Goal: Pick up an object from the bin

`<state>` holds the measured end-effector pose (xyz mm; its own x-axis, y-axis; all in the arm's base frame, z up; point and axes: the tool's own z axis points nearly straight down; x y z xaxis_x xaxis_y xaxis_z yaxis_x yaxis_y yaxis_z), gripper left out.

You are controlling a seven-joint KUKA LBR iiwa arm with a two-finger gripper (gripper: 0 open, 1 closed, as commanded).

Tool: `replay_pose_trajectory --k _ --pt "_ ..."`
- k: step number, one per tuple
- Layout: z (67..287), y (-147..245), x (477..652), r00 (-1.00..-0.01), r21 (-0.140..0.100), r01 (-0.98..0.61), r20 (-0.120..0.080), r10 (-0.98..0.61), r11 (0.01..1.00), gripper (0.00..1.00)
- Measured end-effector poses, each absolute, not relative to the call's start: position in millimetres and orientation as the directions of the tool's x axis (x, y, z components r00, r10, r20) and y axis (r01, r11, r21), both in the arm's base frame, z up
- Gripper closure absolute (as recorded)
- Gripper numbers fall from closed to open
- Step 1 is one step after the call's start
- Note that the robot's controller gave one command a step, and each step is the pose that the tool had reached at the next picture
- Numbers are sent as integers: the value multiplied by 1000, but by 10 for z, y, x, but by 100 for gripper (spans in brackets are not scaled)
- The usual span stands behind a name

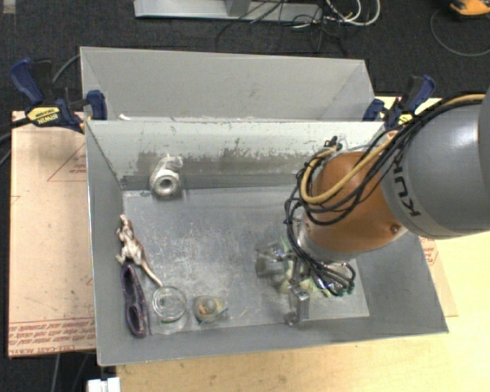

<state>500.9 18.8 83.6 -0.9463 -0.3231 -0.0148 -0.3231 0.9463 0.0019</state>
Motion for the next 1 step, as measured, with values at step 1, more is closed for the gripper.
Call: replay_pose_trajectory --k 1 --pt "826 -648 5550 -981 8 -195 -19 -194 981 0"
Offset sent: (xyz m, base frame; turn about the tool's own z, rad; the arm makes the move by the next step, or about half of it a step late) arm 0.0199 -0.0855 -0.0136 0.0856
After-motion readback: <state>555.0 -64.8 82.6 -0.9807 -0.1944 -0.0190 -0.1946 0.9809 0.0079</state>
